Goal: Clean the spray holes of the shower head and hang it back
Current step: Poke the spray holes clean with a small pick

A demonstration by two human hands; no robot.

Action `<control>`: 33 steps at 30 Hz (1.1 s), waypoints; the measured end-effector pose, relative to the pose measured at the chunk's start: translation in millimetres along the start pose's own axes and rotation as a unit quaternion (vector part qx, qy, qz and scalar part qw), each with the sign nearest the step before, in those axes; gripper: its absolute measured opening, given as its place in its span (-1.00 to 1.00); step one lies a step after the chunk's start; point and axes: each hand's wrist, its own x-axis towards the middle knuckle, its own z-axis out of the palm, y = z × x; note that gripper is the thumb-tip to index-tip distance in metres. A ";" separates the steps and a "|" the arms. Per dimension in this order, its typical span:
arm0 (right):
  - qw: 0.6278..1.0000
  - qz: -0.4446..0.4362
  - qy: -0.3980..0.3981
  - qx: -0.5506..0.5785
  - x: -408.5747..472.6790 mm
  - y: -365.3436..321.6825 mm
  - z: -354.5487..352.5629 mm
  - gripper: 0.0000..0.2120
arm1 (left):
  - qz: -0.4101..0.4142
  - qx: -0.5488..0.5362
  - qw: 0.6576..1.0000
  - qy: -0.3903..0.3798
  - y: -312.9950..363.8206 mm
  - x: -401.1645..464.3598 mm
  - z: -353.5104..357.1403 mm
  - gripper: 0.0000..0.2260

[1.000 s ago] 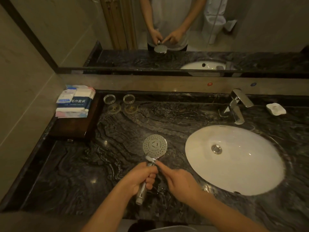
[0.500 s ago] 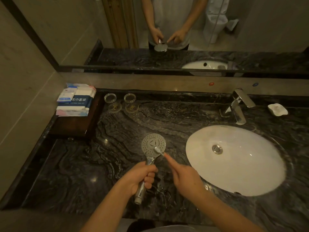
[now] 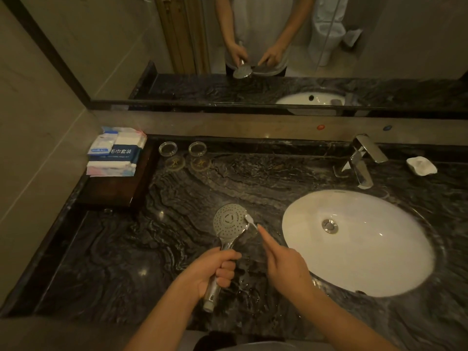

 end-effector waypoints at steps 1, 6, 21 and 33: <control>1.000 -0.006 -0.003 0.005 -1.2 -1.2 -0.3 -0.36 | -0.001 0.000 1.000 -0.003 0.1 -0.4 -0.2 -0.79; 0.996 -0.062 -0.065 -0.011 -18.6 -8.9 5.0 -0.35 | 0.001 0.016 1.000 -0.004 -1.6 -1.1 -4.1 -0.75; 0.993 -0.071 -0.078 -0.046 -5.7 -12.1 2.3 -0.35 | 0.017 0.071 0.997 0.008 -5.1 -7.9 -6.1 -0.78; 0.993 -0.061 -0.077 -0.063 -4.2 -13.5 -0.9 -0.33 | 0.040 0.140 0.988 0.043 -6.1 -4.8 -5.6 -0.84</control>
